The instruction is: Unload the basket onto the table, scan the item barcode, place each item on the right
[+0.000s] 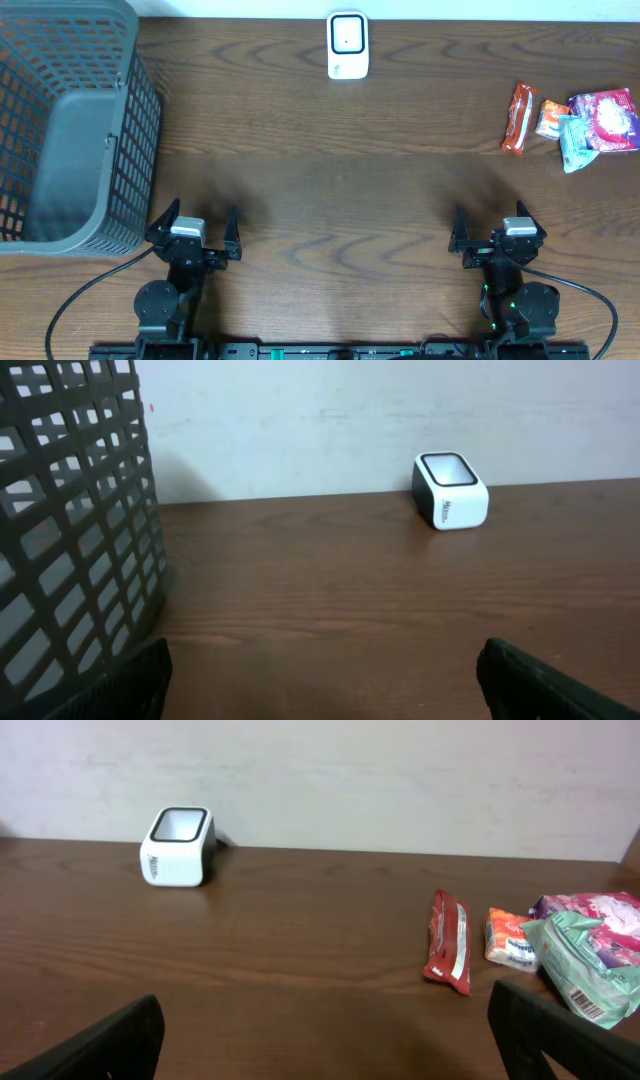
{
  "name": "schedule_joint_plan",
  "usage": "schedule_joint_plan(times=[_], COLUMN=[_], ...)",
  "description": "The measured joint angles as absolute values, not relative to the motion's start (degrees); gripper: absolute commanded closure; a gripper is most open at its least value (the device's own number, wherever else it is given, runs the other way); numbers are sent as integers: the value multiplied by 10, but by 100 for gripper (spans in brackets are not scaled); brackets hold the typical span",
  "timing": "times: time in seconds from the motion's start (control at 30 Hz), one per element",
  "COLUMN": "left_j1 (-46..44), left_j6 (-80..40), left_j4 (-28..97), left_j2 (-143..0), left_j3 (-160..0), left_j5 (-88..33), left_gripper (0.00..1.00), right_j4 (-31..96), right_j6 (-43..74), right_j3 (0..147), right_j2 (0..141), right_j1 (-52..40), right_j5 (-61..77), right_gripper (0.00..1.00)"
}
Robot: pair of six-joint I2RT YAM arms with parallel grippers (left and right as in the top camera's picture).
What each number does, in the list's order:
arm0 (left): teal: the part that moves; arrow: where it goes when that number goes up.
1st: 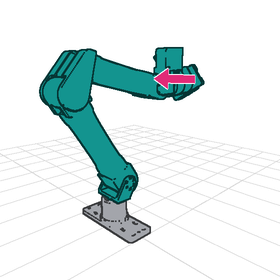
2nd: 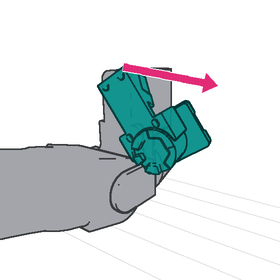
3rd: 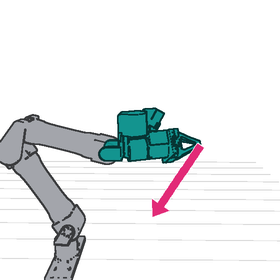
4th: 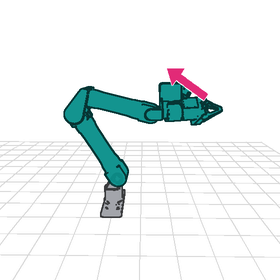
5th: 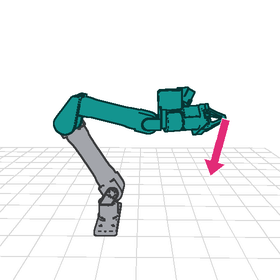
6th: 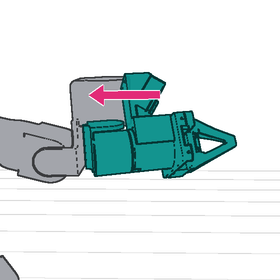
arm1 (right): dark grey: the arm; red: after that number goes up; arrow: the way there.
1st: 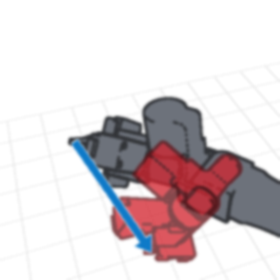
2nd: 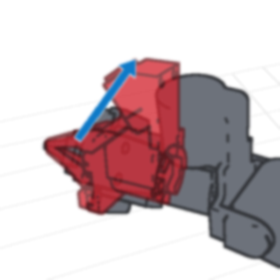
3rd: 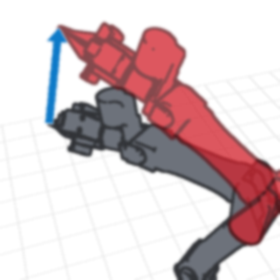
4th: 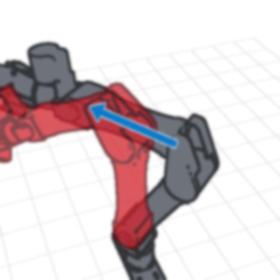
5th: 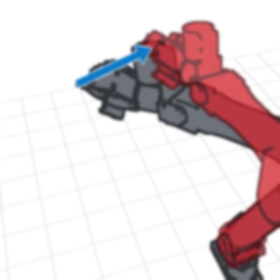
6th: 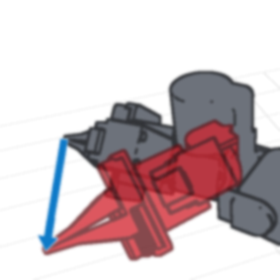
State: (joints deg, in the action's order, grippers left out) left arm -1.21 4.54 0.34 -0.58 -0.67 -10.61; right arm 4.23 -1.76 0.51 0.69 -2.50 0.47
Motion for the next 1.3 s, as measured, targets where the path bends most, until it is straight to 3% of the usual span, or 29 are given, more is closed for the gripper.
schedule_joint_plan(times=[1.3], left_j1=[-1], left_j6=[-1], left_j4=[19], left_j2=[-6], left_j3=[-12], left_j5=[-31], left_gripper=[2], right_j4=[42], right_j6=[-18], right_j3=[5], right_j2=[7], right_j1=[-25], right_j5=[5], right_gripper=[1])
